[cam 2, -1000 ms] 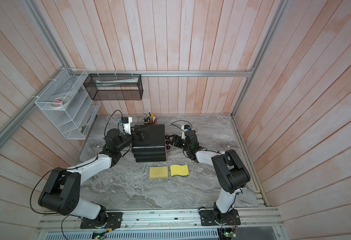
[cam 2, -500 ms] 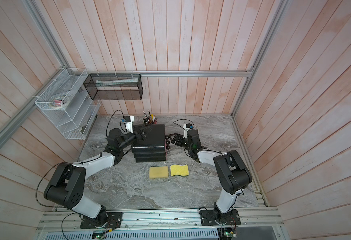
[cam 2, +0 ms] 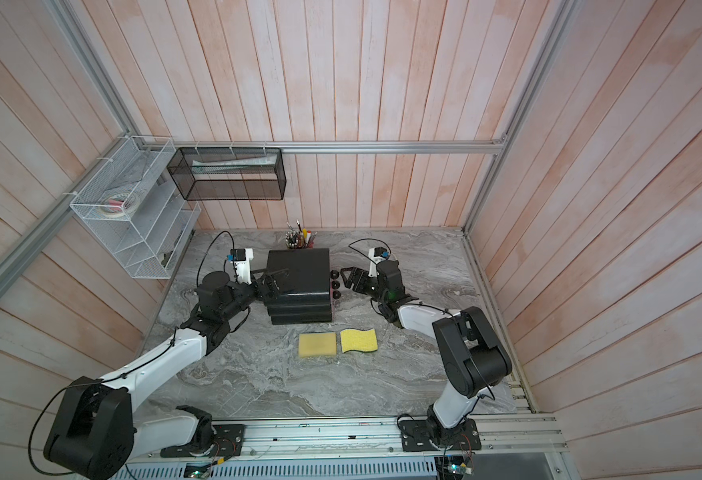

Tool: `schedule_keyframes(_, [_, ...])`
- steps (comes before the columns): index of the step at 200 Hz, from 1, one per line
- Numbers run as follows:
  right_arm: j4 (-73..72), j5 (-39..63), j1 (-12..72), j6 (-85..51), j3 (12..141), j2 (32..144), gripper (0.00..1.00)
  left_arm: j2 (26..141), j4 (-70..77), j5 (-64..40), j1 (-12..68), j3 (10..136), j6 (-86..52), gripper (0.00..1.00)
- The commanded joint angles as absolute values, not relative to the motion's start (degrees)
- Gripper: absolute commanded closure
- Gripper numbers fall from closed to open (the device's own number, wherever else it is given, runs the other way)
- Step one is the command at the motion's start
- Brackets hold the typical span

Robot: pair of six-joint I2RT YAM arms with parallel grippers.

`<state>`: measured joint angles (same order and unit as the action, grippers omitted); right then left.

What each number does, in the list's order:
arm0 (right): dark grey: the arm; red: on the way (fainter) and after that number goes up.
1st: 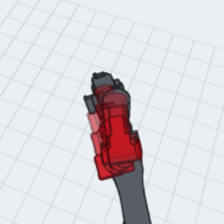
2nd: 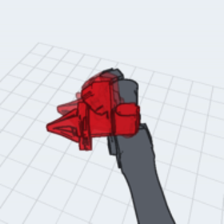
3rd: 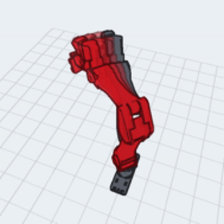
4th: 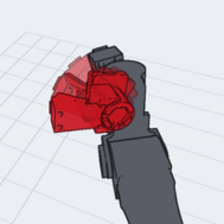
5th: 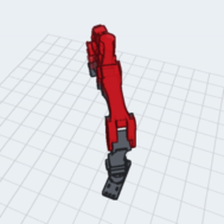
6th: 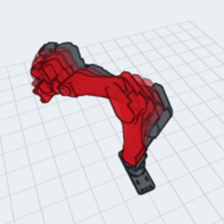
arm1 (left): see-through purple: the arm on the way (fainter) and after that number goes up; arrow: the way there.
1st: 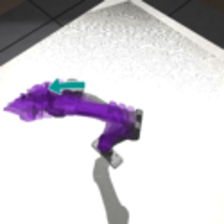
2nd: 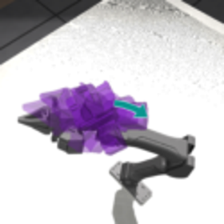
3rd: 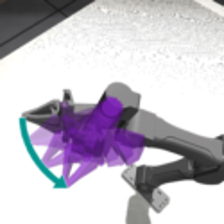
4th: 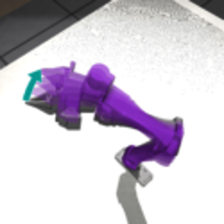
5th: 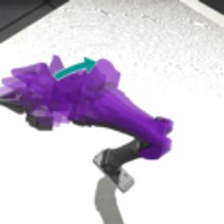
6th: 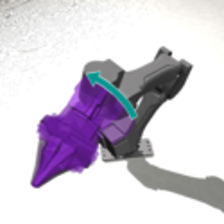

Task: Take the sponge out of the drawer
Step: Move the storage box to the center of the board.

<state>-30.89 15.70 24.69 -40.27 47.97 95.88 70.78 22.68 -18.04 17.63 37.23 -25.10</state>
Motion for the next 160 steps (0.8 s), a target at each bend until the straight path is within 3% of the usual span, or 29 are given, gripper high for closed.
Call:
schedule_keyframes(1, [-31.1, 15.5, 24.5, -40.0, 46.8, 95.4, 0.16, 69.6, 18.7, -18.8, 17.5, 33.3, -26.4, 0.00])
schedule_keyframes(39, [-33.4, 17.1, 25.1, -41.6, 46.4, 97.2, 0.16, 69.5, 22.0, -21.9, 17.6, 30.3, -29.3, 0.01])
schedule_keyframes(104, [-33.9, 17.3, 25.9, -41.8, 47.1, 98.5, 0.16, 55.9, 12.6, -11.8, 17.6, 29.4, -26.1, 0.00])
schedule_keyframes(160, [-33.9, 17.4, 26.2, -41.8, 47.1, 98.4, 0.17, 60.4, 16.8, -14.4, 17.6, 26.3, -28.8, 0.00])
